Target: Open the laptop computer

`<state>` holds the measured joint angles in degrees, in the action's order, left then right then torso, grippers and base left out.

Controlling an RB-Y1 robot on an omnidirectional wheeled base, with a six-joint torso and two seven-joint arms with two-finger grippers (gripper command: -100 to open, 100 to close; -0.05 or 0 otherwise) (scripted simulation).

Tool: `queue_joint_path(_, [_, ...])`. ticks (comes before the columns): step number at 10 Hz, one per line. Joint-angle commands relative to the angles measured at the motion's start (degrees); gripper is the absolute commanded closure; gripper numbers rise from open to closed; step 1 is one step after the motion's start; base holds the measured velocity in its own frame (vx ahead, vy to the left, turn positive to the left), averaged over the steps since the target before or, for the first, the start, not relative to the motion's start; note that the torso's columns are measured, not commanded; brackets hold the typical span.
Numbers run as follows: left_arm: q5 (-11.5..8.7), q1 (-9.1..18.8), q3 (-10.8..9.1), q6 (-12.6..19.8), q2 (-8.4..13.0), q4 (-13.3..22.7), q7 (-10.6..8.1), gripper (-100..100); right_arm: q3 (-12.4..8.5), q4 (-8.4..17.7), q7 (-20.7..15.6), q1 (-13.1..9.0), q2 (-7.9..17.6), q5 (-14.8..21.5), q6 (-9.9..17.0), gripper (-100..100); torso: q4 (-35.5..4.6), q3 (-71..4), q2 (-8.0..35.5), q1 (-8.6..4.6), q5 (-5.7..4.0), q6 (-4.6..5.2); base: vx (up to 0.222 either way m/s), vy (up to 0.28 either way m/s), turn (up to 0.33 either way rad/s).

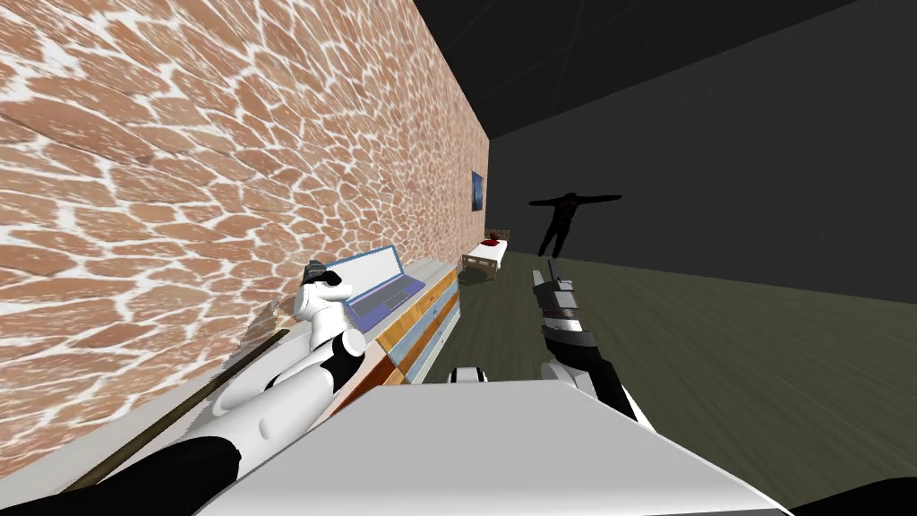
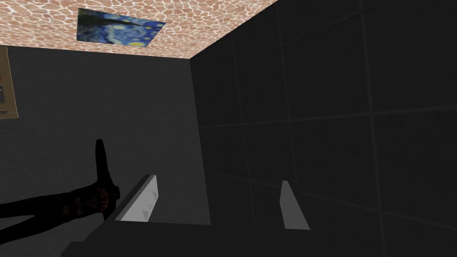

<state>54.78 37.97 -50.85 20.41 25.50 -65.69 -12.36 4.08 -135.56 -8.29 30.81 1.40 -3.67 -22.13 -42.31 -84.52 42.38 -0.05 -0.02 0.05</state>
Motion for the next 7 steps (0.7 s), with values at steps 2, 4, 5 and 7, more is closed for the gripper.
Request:
queue_joint_path(2, [4.9, 2.9, -5.87, -2.1, 0.1, 4.1, -0.99, -100, 0.0, 0.0, 0.0, 0.0, 0.0, 0.0, 0.0, 0, 0.1, -0.1, -0.2, 0.09, 0.03, -0.14, -0.086, -0.003, -0.177])
queue_joint_path(4, [7.3, 2.9, -8.51, -2.1, 0.1, 4.9, -0.99, -100, 0.0, 0.0, 0.0, 0.0, 0.0, 0.0, 0.0, 0, 0.0, 0.0, -0.1, 0.06, 0.02, -0.06, -0.091, 0.005, -0.184])
queue_joint_path(5, [6.6, 2.8, -7.72, -2.1, 0.1, 4.8, -0.99, -100, 0.0, 0.0, 0.0, 0.0, 0.0, 0.0, 0.0, 0, 0.0, -0.1, -0.2, 0.12, 0.03, -0.15, -0.021, 0.002, 0.017])
queue_joint_path(7, [2.9, 0.6, -4.01, -0.6, -0.2, 1.4, -0.14, 100, 0.0, 0.0, 0.0, 0.1, 0.0, 0.0, 0.0, 0, 0.1, -0.3, -0.6, 0.15, 0.04, -0.18, 0.131, 0.006, 0.382])
